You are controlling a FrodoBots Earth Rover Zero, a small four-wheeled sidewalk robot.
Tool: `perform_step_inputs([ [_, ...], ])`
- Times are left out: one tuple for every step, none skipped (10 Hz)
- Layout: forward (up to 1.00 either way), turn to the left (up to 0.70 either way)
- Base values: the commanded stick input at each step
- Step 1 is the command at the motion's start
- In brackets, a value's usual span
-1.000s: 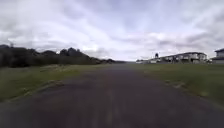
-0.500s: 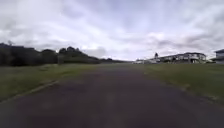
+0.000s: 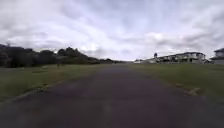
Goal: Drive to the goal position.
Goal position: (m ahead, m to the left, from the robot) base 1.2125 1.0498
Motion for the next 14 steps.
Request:
perform_step_inputs([
  [0.67, 0.02],
  [0.66, 0.02],
  [0.66, 0.02],
  [0.66, 0.02],
  [0.66, 0.02],
  [0.66, 0.02],
  [0.66, 0.02],
  [0.66, 0.02],
  [0.66, 0.02],
  [0.66, 0.02],
  [0.66, 0.02],
  [0.66, 0.02],
  [0.66, 0.02],
  [0.66, 0.02],
])
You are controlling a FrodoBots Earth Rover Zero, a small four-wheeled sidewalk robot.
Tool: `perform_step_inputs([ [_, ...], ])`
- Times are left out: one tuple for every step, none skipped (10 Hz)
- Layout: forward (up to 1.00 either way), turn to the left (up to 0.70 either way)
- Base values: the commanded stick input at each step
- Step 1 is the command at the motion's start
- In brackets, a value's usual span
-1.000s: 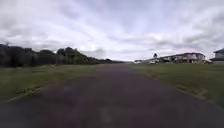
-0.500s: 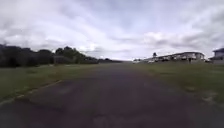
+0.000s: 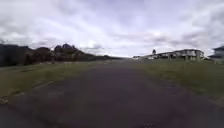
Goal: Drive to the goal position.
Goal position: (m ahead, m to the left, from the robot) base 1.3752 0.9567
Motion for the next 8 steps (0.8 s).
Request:
perform_step_inputs([
  [0.66, 0.02],
  [0.66, 0.02],
  [0.66, 0.02],
  [0.66, 0.02],
  [0.66, 0.02],
  [0.66, 0.02],
  [0.66, 0.02],
  [0.66, 0.02],
])
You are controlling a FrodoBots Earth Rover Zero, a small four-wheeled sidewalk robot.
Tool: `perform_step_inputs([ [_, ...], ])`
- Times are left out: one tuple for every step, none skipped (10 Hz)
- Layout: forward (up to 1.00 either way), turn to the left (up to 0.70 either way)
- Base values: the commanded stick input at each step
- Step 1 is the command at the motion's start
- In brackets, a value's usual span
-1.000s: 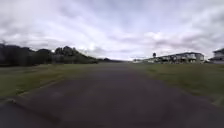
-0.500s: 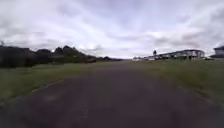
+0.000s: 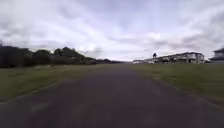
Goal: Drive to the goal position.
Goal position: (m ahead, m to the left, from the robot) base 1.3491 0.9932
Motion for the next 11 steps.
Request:
perform_step_inputs([
  [0.66, 0.02],
  [0.66, 0.02],
  [0.66, 0.02],
  [0.66, 0.02],
  [0.66, 0.02],
  [0.67, 0.02],
  [0.67, 0.02],
  [0.67, 0.02],
  [0.66, 0.02],
  [0.66, 0.02],
  [0.66, 0.02],
])
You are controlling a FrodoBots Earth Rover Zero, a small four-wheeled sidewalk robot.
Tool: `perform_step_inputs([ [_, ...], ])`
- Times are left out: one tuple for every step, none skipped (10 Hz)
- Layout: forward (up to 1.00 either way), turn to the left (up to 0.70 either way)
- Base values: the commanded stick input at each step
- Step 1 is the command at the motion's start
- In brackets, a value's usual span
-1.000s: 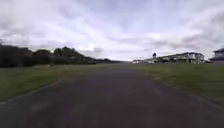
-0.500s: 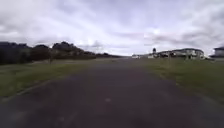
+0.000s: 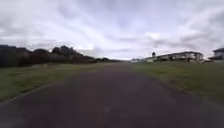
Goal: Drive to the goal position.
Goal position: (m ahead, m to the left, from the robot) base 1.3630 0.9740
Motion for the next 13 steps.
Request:
perform_step_inputs([
  [0.66, 0.02],
  [0.66, 0.02],
  [0.66, 0.02],
  [0.66, 0.02],
  [0.66, 0.02],
  [0.66, 0.02],
  [0.66, 0.02],
  [0.66, 0.02],
  [0.66, 0.02],
  [0.66, 0.02],
  [0.66, 0.02],
  [0.66, 0.02],
  [0.66, 0.02],
])
